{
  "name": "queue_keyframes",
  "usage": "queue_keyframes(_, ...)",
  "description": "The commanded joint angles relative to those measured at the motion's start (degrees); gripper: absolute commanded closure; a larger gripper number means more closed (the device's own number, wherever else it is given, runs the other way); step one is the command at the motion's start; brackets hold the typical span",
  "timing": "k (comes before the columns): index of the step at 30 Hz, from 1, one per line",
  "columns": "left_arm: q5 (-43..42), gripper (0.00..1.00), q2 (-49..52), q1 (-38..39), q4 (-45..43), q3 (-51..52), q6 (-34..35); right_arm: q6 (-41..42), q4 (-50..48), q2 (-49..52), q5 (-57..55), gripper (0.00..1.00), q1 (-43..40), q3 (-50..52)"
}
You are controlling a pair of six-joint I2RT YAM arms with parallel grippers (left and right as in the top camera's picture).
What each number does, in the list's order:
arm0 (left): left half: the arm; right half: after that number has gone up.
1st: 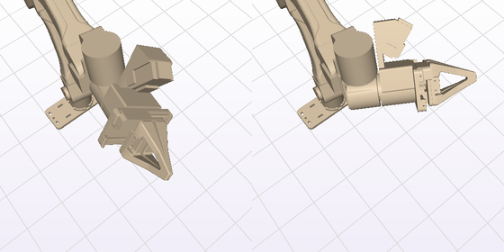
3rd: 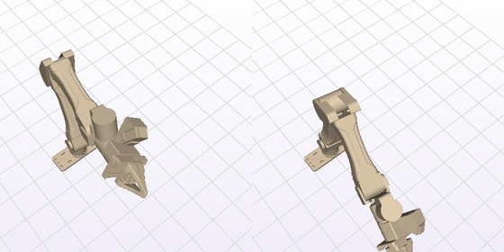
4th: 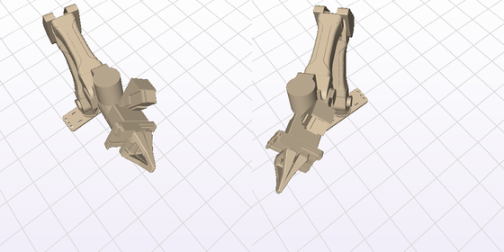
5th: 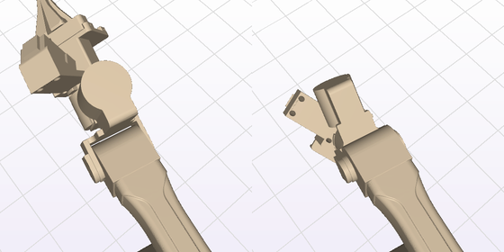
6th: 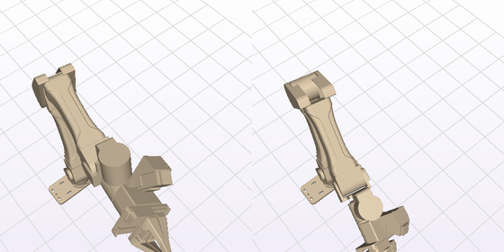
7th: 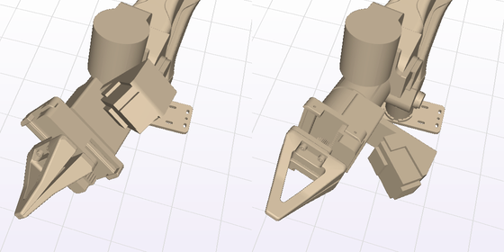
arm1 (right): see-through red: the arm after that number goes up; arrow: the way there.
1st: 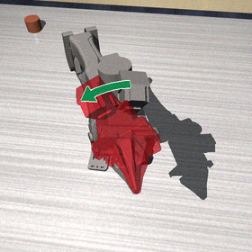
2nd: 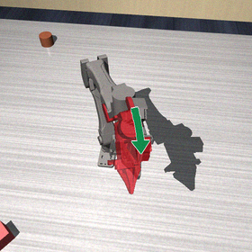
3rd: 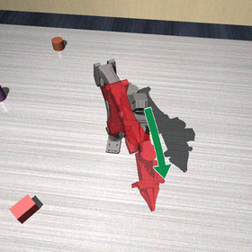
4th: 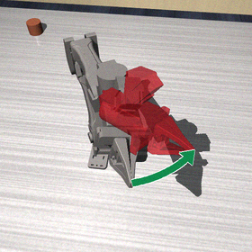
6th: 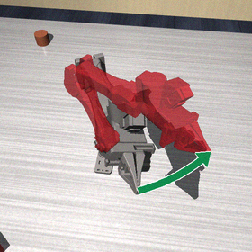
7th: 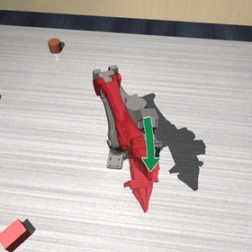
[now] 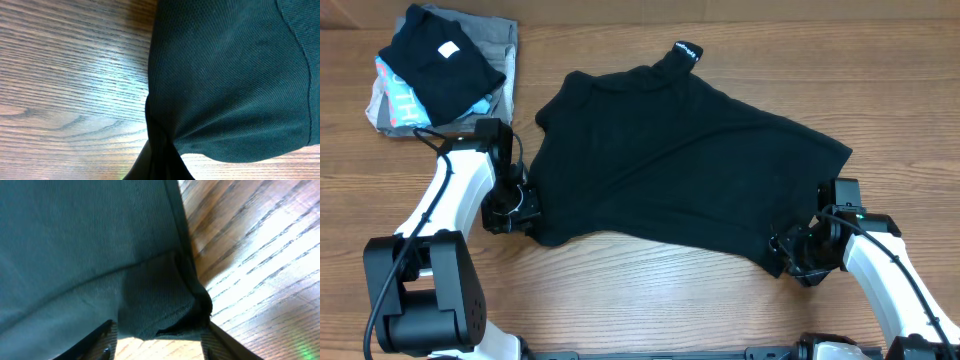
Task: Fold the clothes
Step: 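Hold both hem corners and pull them apart to stretch the shirt, then lift the shirt by both corners and swing it toward the table top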
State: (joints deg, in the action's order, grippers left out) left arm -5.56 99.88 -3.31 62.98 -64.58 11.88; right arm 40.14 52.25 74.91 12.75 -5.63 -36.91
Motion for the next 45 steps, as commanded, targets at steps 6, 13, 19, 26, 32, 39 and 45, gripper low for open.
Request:
queue_keyframes(6, -0.46, 0.96, -0.90, 0.11, 0.02, -0.94, -0.31, 0.59, -0.61, 0.17, -1.36, 0.48, -0.17, 0.50)
queue_keyframes(13, -0.46, 0.96, -0.90, 0.11, 0.02, -0.94, -0.28, 1.40, -4.46, 0.17, -0.70, 0.58, -0.17, 3.85)
queue_keyframes(19, -0.46, 0.96, -0.90, 0.11, -0.04, -0.94, -0.26, 1.99, -4.63, 0.15, -1.73, 0.80, -0.17, 3.67)
queue_keyframes(26, -2.27, 0.96, -0.94, 0.11, 0.98, -1.40, -0.24, 2.01, 0.48, -0.07, -2.86, 0.96, -0.17, -2.40)
queue_keyframes(32, -3.06, 0.96, -2.69, 0.11, 7.10, -4.85, -0.28, 1.86, 11.06, -1.38, -6.10, 0.96, -0.15, -12.26)
queue_keyframes(39, -3.48, 0.96, -12.94, 0.11, 12.11, -6.95, -0.24, 1.44, 19.52, -4.61, -7.74, 0.96, -0.15, -22.45)
queue_keyframes(45, -3.65, 0.96, -27.45, 0.13, 17.88, -10.23, -0.04, -1.20, 30.51, -8.48, -7.67, 0.96, -0.13, -36.81)
